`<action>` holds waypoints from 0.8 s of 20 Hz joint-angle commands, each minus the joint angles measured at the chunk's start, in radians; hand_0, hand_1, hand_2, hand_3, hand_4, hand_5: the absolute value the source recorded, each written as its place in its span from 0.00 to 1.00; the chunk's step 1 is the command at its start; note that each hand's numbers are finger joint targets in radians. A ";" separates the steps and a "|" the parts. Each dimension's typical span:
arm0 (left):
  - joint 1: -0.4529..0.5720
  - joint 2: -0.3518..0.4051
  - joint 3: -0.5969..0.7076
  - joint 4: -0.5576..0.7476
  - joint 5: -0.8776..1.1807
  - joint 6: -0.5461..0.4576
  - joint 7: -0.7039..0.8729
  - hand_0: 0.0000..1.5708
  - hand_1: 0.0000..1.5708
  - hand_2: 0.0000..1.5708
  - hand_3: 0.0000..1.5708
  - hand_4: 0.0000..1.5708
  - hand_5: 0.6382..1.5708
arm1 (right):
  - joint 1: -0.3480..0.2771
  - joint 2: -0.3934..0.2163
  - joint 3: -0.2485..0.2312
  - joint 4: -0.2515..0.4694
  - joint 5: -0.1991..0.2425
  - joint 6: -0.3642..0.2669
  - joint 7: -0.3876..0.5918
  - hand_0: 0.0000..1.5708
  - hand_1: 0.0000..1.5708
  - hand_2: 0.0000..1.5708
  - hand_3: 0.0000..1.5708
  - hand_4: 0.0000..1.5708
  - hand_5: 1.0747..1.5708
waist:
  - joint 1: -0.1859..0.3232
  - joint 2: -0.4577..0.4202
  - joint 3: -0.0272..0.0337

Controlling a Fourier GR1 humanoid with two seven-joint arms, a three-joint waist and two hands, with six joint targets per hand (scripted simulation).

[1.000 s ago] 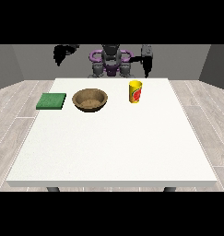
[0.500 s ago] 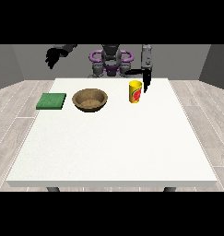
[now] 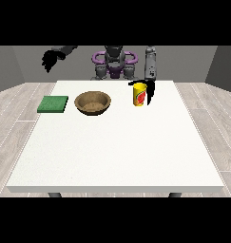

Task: Pick the cup and pour the ball into the bowl, then pick the bowl and place it on the pad

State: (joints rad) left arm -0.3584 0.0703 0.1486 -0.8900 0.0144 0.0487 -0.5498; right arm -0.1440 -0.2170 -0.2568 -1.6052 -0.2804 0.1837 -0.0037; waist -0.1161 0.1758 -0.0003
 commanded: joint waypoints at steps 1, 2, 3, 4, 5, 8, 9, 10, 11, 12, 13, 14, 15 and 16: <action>-0.072 0.031 0.048 0.130 0.016 0.002 -0.049 0.00 0.00 0.00 0.00 0.41 0.96 | -0.019 -0.043 -0.039 0.029 -0.031 0.031 0.008 0.00 0.00 0.00 0.00 0.43 0.99 | -0.016 0.014 -0.0001; -0.025 -0.038 0.032 0.148 0.000 0.060 -0.107 0.00 0.00 0.00 0.00 0.56 0.98 | 0.008 -0.020 -0.013 0.009 -0.011 0.032 -0.014 0.00 0.00 0.00 0.00 0.43 0.99 | -0.023 0.016 -0.0002; -0.082 0.034 0.058 0.181 0.003 0.019 -0.137 0.44 0.44 0.41 0.00 0.64 0.98 | -0.055 -0.043 -0.038 0.011 -0.028 0.020 -0.006 0.00 0.00 0.00 0.00 0.43 1.00 | -0.029 0.084 -0.0004; -0.079 0.008 0.051 0.198 -0.043 0.121 -0.169 0.59 0.59 0.84 0.88 0.79 0.97 | -0.026 -0.016 0.006 -0.073 -0.030 0.026 0.018 0.00 0.00 0.00 0.00 0.42 1.00 | -0.089 0.075 -0.0009; -0.056 0.012 0.012 0.185 -0.096 0.166 -0.137 0.73 0.73 1.00 1.00 0.83 0.90 | -0.054 -0.048 -0.025 -0.041 -0.063 0.032 0.057 0.00 0.00 0.00 0.08 0.41 0.99 | -0.071 0.048 -0.0004; -0.096 -0.021 0.046 0.241 -0.098 0.268 -0.198 0.81 0.81 1.00 1.00 0.85 0.91 | -0.076 -0.078 -0.047 -0.083 -0.118 0.066 0.072 0.00 0.00 0.00 0.05 0.41 0.99 | -0.136 0.097 -0.0009; -0.051 0.000 0.070 0.262 -0.072 0.231 -0.232 0.81 0.81 1.00 1.00 0.86 0.89 | -0.037 -0.109 -0.074 -0.085 -0.145 0.106 0.075 0.00 0.00 0.00 0.11 0.41 0.99 | -0.139 0.087 -0.0008; -0.098 -0.011 0.046 0.256 -0.089 0.245 -0.210 0.82 0.82 1.00 1.00 0.87 0.88 | -0.074 -0.100 -0.100 -0.013 -0.130 0.065 0.050 0.00 0.00 0.00 0.10 0.41 0.99 | -0.081 0.083 -0.0002; -0.123 0.019 0.044 0.251 -0.101 0.260 -0.141 0.82 0.82 1.00 1.00 0.88 0.87 | -0.022 -0.098 -0.082 -0.019 -0.115 0.102 0.030 0.00 0.00 0.00 0.11 0.41 0.99 | -0.111 0.049 0.0002; -0.144 0.027 0.040 0.250 -0.106 0.266 -0.106 0.82 0.82 1.00 1.00 0.89 0.87 | -0.037 -0.122 -0.104 0.016 -0.144 0.120 0.047 0.00 0.00 0.00 0.10 0.40 0.99 | -0.100 0.039 0.0003; -0.119 0.024 0.024 0.273 -0.119 0.251 -0.130 0.82 0.82 1.00 1.00 0.90 0.84 | -0.002 -0.087 -0.089 0.009 -0.115 0.109 0.010 0.00 0.00 0.00 0.10 0.40 0.99 | -0.080 0.019 0.0002; -0.115 0.014 -0.007 0.243 -0.153 0.290 -0.103 0.82 0.82 1.00 1.00 0.90 0.83 | -0.053 -0.143 -0.140 0.062 -0.166 0.103 0.083 0.00 0.00 0.00 0.12 0.40 0.99 | -0.051 -0.023 0.0004; -0.116 0.022 -0.058 0.196 -0.195 0.294 0.021 0.81 0.81 1.00 1.00 0.89 0.86 | -0.023 -0.133 -0.138 0.140 -0.123 0.106 0.040 0.00 0.00 0.00 0.17 0.41 0.99 | -0.014 -0.095 0.0016; -0.105 -0.001 -0.069 0.216 -0.220 0.342 0.008 0.81 0.81 1.00 1.00 0.89 0.85 | -0.016 -0.143 -0.124 0.095 -0.138 0.093 0.119 0.00 0.00 0.00 0.19 0.40 0.99 | -0.033 -0.125 0.0009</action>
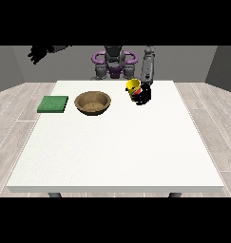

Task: Pick the cup and pour the ball into the bowl, then pick the bowl and place it on the pad

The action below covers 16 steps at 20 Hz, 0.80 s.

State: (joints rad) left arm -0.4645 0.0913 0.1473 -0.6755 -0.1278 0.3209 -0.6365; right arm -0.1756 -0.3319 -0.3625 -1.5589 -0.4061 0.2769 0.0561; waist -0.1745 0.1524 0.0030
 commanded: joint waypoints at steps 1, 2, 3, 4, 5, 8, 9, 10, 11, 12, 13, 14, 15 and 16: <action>-0.043 -0.006 -0.092 -0.015 -0.109 0.086 0.155 0.81 0.81 1.00 1.00 0.90 0.85 | 0.008 -0.052 -0.034 0.099 -0.031 0.042 0.042 0.00 0.00 0.00 0.20 0.41 0.99 | 0.025 -0.105 -0.0015; -0.058 -0.029 -0.147 -0.035 -0.169 0.128 0.188 0.82 0.82 1.00 1.00 0.90 0.87 | -0.016 -0.047 -0.049 0.158 0.000 0.021 -0.009 0.00 0.00 0.00 0.21 0.41 0.99 | 0.073 -0.099 -0.0004; -0.095 -0.012 -0.183 -0.032 -0.218 0.142 0.266 0.82 0.82 1.00 1.00 0.90 0.89 | 0.002 -0.016 -0.013 0.147 0.024 -0.011 0.026 0.00 0.00 0.00 0.20 0.40 0.98 | 0.070 -0.159 0.0011; -0.107 -0.013 -0.198 -0.029 -0.252 0.182 0.281 0.83 0.83 1.00 1.00 0.89 0.91 | 0.014 -0.024 -0.016 0.158 0.015 0.013 0.022 0.00 0.00 0.00 0.18 0.41 0.99 | 0.057 -0.159 0.0003; -0.136 -0.009 -0.220 -0.014 -0.310 0.254 0.296 0.84 0.84 1.00 1.00 0.89 0.93 | -0.007 -0.051 -0.028 0.161 -0.007 0.041 0.025 0.00 0.00 0.00 0.19 0.41 0.99 | 0.027 -0.142 0.0012; -0.152 0.028 -0.336 0.073 -0.512 0.360 0.418 0.87 0.87 1.00 1.00 0.92 0.96 | 0.000 -0.021 0.005 0.155 0.012 0.027 0.034 0.00 0.00 0.00 0.11 0.41 0.98 | 0.007 -0.175 0.0043; -0.163 0.029 -0.366 0.077 -0.548 0.345 0.468 0.87 0.87 1.00 1.00 0.93 0.96 | 0.031 -0.040 -0.028 0.215 -0.002 0.070 -0.006 0.00 0.00 0.00 0.12 0.42 0.98 | 0.025 -0.184 0.0049; -0.180 0.006 -0.402 0.102 -0.596 0.347 0.527 0.87 0.87 1.00 1.00 0.93 0.96 | 0.015 -0.029 -0.017 0.217 0.011 0.047 0.003 0.00 0.00 0.00 0.10 0.43 0.98 | 0.040 -0.189 0.0025; -0.238 -0.027 -0.425 0.119 -0.637 0.346 0.625 0.87 0.87 1.00 1.00 0.93 0.96 | -0.003 -0.037 -0.010 0.230 0.007 0.045 0.034 0.00 0.00 0.00 0.07 0.43 0.98 | 0.037 -0.210 0.0021; -0.223 -0.019 -0.427 0.114 -0.646 0.328 0.631 0.87 0.87 1.00 1.00 0.93 0.96 | 0.063 -0.044 -0.037 0.272 0.003 0.116 -0.058 0.00 0.00 0.00 0.05 0.43 0.98 | 0.046 -0.201 0.0005; -0.256 -0.070 -0.469 0.128 -0.705 0.355 0.695 0.87 0.87 1.00 1.00 0.93 0.96 | 0.019 -0.044 -0.041 0.286 0.017 0.067 -0.040 0.00 0.00 0.00 0.06 0.43 0.98 | 0.067 -0.197 0.0002; -0.306 -0.061 -0.460 0.130 -0.711 0.308 0.739 0.87 0.87 1.00 1.00 0.93 0.96 | -0.026 -0.074 -0.068 0.302 -0.010 0.065 -0.021 0.00 0.00 0.00 0.00 0.43 0.98 | 0.080 -0.186 -0.0010; -0.309 -0.062 -0.482 0.149 -0.758 0.333 0.769 0.87 0.87 1.00 1.00 0.93 0.96 | 0.008 -0.059 -0.050 0.300 0.002 0.089 -0.043 0.00 0.00 0.00 0.05 0.44 0.98 | 0.061 -0.190 -0.0010; -0.335 -0.081 -0.514 0.156 -0.802 0.327 0.809 0.86 0.86 1.00 1.00 0.93 0.96 | -0.002 -0.085 -0.077 0.352 -0.015 0.121 -0.067 0.00 0.00 0.00 0.00 0.44 0.98 | 0.084 -0.177 -0.0002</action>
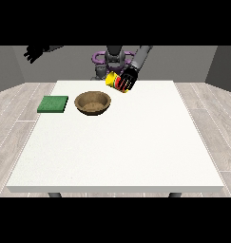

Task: Pick the cup and pour the ball into the bowl, then pick the bowl and place it on the pad

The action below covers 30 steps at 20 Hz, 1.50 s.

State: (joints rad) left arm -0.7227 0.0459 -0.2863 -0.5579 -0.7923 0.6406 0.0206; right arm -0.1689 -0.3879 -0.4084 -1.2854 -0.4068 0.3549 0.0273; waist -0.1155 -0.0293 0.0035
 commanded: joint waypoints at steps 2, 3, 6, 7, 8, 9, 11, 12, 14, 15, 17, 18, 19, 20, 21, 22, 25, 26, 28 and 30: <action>-0.169 -0.012 -0.090 0.056 -0.177 -0.080 0.223 0.87 0.87 1.00 1.00 0.92 0.97 | -0.023 -0.057 -0.049 0.108 -0.029 0.059 -0.029 0.00 0.00 0.00 0.00 0.44 0.98 | 0.016 0.008 -0.0008; -0.175 -0.032 -0.113 0.075 -0.217 -0.071 0.268 0.87 0.87 1.00 1.00 0.93 0.96 | -0.012 -0.066 -0.040 0.111 -0.036 0.095 -0.025 0.00 0.00 0.00 0.00 0.43 0.97 | -0.003 0.004 -0.0010; -0.229 -0.045 -0.202 0.087 -0.295 -0.152 0.409 0.83 0.83 1.00 1.00 0.94 0.95 | -0.038 -0.016 0.002 0.117 0.003 0.048 -0.029 0.00 0.00 0.00 0.11 0.45 0.98 | -0.017 -0.029 -0.0012; -0.257 -0.045 -0.244 0.038 -0.291 -0.215 0.434 0.84 0.84 1.00 1.00 0.90 0.98 | -0.051 -0.044 -0.017 0.179 0.023 0.056 -0.066 0.00 0.00 0.00 0.10 0.45 0.98 | 0.008 -0.024 -0.0003; -0.241 -0.045 -0.260 0.057 -0.328 -0.178 0.478 0.86 0.86 1.00 1.00 0.87 0.99 | -0.094 -0.048 -0.012 0.156 -0.020 0.066 -0.013 0.00 0.00 0.00 0.08 0.44 0.97 | -0.022 -0.005 -0.0020; -0.264 -0.045 -0.290 0.070 -0.371 -0.203 0.515 0.87 0.87 1.00 1.00 0.84 0.99 | -0.086 -0.026 -0.002 0.158 0.013 0.032 -0.035 0.00 0.00 0.00 0.10 0.44 0.97 | -0.014 -0.013 -0.0016; -0.327 -0.046 -0.307 0.116 -0.433 -0.273 0.549 0.95 0.95 1.00 1.00 0.76 0.99 | -0.055 -0.017 0.005 0.152 0.025 0.050 -0.064 0.00 0.00 0.00 0.16 0.44 0.97 | -0.031 -0.029 -0.0016; -0.324 -0.046 -0.354 0.107 -0.469 -0.275 0.569 0.94 0.94 1.00 1.00 0.70 1.00 | -0.105 0.001 0.021 0.148 0.030 0.015 -0.047 0.00 0.00 0.00 0.16 0.44 0.97 | -0.025 -0.008 -0.0020; -0.368 -0.046 -0.387 0.097 -0.490 -0.379 0.614 0.89 0.89 1.00 1.00 0.66 1.00 | -0.114 0.024 0.045 0.158 0.036 0.014 -0.033 0.00 0.00 0.00 0.17 0.44 0.97 | -0.051 -0.028 -0.0020; -0.305 -0.046 -0.438 0.059 -0.505 -0.379 0.656 0.77 0.77 1.00 1.00 0.67 1.00 | -0.129 -0.005 0.028 0.179 0.026 0.037 -0.045 0.00 0.00 0.00 0.18 0.44 0.96 | -0.069 -0.010 -0.0022; -0.261 -0.046 -0.484 0.013 -0.506 -0.456 0.643 0.39 0.39 0.95 0.98 0.65 1.00 | -0.102 0.001 0.041 0.193 0.028 0.058 -0.036 0.00 0.00 0.00 0.19 0.44 0.97 | -0.078 -0.054 -0.0024; -0.296 -0.046 -0.452 0.038 -0.525 -0.441 0.637 0.26 0.26 0.85 0.99 0.65 1.00 | -0.086 0.054 0.068 0.150 0.060 0.031 -0.097 0.00 0.00 0.00 0.21 0.44 0.97 | -0.081 -0.008 -0.0030; -0.310 -0.046 -0.496 -0.041 -0.496 -0.561 0.662 0.17 0.17 0.80 0.99 0.66 1.00 | -0.158 0.029 0.061 0.191 0.059 0.002 -0.049 0.00 0.00 0.00 0.21 0.44 0.96 | -0.083 -0.025 -0.0026; -0.291 -0.046 -0.503 -0.056 -0.509 -0.558 0.645 0.16 0.16 0.79 0.99 0.69 1.00 | -0.108 0.029 0.053 0.212 0.068 0.034 -0.110 0.00 0.00 0.00 0.21 0.44 0.96 | -0.064 -0.006 -0.0026; -0.266 -0.046 -0.482 -0.041 -0.510 -0.557 0.564 0.21 0.21 0.81 1.00 0.69 1.00 | -0.070 0.035 0.054 0.188 0.068 0.012 -0.077 0.00 0.00 0.00 0.21 0.44 0.96 | -0.035 -0.061 -0.0032; -0.262 -0.046 -0.547 -0.146 -0.502 -0.630 0.644 0.12 0.12 0.79 1.00 0.71 1.00 | -0.140 0.029 0.049 0.235 0.076 -0.006 -0.089 0.00 0.00 0.00 0.22 0.44 0.96 | -0.041 -0.035 -0.0027; -0.243 -0.046 -0.527 -0.168 -0.530 -0.649 0.629 0.00 0.00 0.68 0.98 0.71 1.00 | -0.145 0.012 0.040 0.210 0.067 -0.017 -0.075 0.00 0.00 0.00 0.03 0.45 0.95 | -0.021 -0.028 -0.0032; -0.240 -0.046 -0.512 -0.174 -0.510 -0.656 0.596 0.00 0.00 0.67 0.98 0.70 1.00 | -0.154 0.063 0.083 0.186 0.091 -0.077 -0.021 0.00 0.00 0.00 0.03 0.45 0.95 | 0.006 -0.071 -0.0036; -0.309 0.019 -0.386 -0.181 -0.467 -0.533 0.562 0.00 0.00 0.73 0.95 0.66 1.00 | -0.175 0.012 0.030 0.195 0.059 -0.060 -0.038 0.00 0.00 0.00 0.03 0.45 0.95 | 0.028 -0.012 -0.0038; -0.246 0.034 -0.320 -0.259 -0.388 -0.439 0.545 0.48 0.48 1.00 0.98 0.70 0.98 | -0.125 0.035 0.027 0.200 0.077 -0.094 -0.051 0.00 0.00 0.00 0.03 0.45 0.95 | 0.073 -0.070 -0.0050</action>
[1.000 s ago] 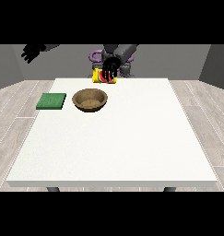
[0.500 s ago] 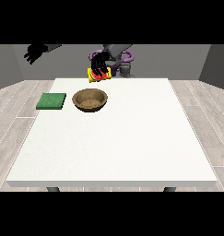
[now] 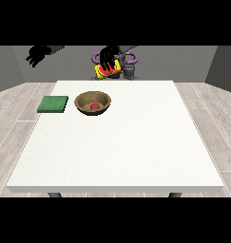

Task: Pick the cup and pour the ball into the bowl, then pick the bowl and place it on the pad

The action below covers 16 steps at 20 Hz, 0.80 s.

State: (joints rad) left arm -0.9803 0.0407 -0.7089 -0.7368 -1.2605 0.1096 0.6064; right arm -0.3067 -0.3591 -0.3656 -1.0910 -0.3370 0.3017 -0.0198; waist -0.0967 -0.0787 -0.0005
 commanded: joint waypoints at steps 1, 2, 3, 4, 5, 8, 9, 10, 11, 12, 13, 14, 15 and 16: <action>0.062 0.083 0.149 -0.096 0.130 0.167 -0.082 0.51 0.51 1.00 1.00 0.74 0.99 | 0.035 -0.010 -0.020 0.000 -0.001 -0.012 -0.006 0.00 0.00 0.00 0.03 0.45 0.95 | 0.052 0.007 -0.0022; 0.089 0.053 0.193 -0.138 0.203 0.176 -0.108 0.66 0.66 1.00 0.92 0.81 1.00 | 0.022 0.010 -0.019 0.000 0.014 -0.061 -0.008 0.00 0.00 0.00 0.09 0.46 0.95 | 0.103 -0.007 -0.0038; 0.071 0.077 0.250 -0.176 0.269 0.167 -0.154 0.66 0.66 0.96 0.73 0.84 0.99 | 0.025 -0.013 -0.040 0.017 0.003 -0.053 -0.003 0.00 0.00 0.00 0.11 0.47 0.96 | 0.133 -0.023 -0.0036; 0.117 0.078 0.293 -0.209 0.336 0.195 -0.189 0.60 0.60 0.87 0.69 0.83 0.98 | 0.049 -0.002 -0.032 0.017 0.020 -0.072 -0.002 0.00 0.00 0.00 0.07 0.47 0.96 | 0.155 -0.027 -0.0063; 0.092 0.099 0.369 -0.227 0.408 0.195 -0.216 0.51 0.51 0.76 0.56 0.83 0.98 | 0.015 0.002 -0.036 0.007 0.005 -0.081 0.013 0.00 0.00 0.00 0.07 0.48 0.97 | 0.166 -0.010 -0.0086; 0.096 0.075 0.542 -0.320 0.618 0.216 -0.264 0.00 0.00 0.00 0.00 0.75 0.98 | 0.010 0.013 -0.037 0.006 0.022 -0.114 -0.005 0.00 0.00 0.00 0.00 0.50 0.97 | 0.215 0.008 -0.0144; 0.081 0.070 0.599 -0.344 0.693 0.196 -0.279 0.00 0.00 0.00 0.00 0.74 0.99 | 0.005 0.029 -0.028 0.000 0.032 -0.136 -0.006 0.00 0.00 0.00 0.00 0.50 0.97 | 0.221 0.010 -0.0169; 0.095 0.068 0.651 -0.371 0.770 0.177 -0.300 0.00 0.00 0.00 0.00 0.73 1.00 | 0.023 0.002 -0.050 0.013 0.023 -0.121 -0.013 0.00 0.00 0.00 0.00 0.50 0.97 | 0.223 0.018 -0.0145; 0.107 0.061 0.685 -0.393 0.838 0.158 -0.337 0.00 0.00 0.00 0.00 0.71 1.00 | 0.014 0.026 -0.042 0.012 0.030 -0.141 -0.022 0.00 0.00 0.00 0.00 0.50 0.97 | 0.248 0.044 -0.0135; 0.087 0.065 0.737 -0.412 0.913 0.110 -0.340 0.00 0.00 0.00 0.00 0.70 1.00 | 0.014 0.035 -0.037 0.013 0.038 -0.160 -0.014 0.00 0.00 0.00 0.00 0.50 0.97 | 0.257 0.039 -0.0126; 0.093 0.084 0.783 -0.426 0.982 0.066 -0.359 0.00 0.00 0.00 0.00 0.68 1.00 | 0.037 0.031 -0.048 0.026 0.031 -0.146 -0.027 0.00 0.00 0.00 0.00 0.49 0.97 | 0.263 0.054 -0.0097; 0.079 0.093 0.815 -0.436 1.042 0.013 -0.372 0.00 0.00 0.00 0.00 0.67 1.00 | 0.035 0.080 -0.034 0.026 0.039 -0.180 -0.038 0.00 0.00 0.00 0.00 0.49 0.97 | 0.276 0.063 -0.0074; 0.094 0.132 0.849 -0.447 1.101 -0.053 -0.402 0.00 0.00 0.00 0.00 0.67 1.00 | 0.030 0.072 -0.051 0.032 0.031 -0.197 -0.027 0.00 0.00 0.00 0.00 0.50 0.98 | 0.306 0.065 -0.0066; 0.097 0.147 0.882 -0.457 1.148 -0.084 -0.425 0.00 0.00 0.00 0.00 0.67 1.00 | 0.054 0.085 -0.048 0.044 0.035 -0.176 -0.075 0.00 0.00 0.00 0.00 0.48 0.98 | 0.317 0.100 -0.0038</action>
State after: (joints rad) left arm -0.8900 0.1421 0.0315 -1.1381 -0.3279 0.1501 0.2557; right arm -0.2756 -0.3077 -0.4082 -1.0666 -0.3064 0.1454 -0.0522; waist 0.1677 -0.0250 -0.0090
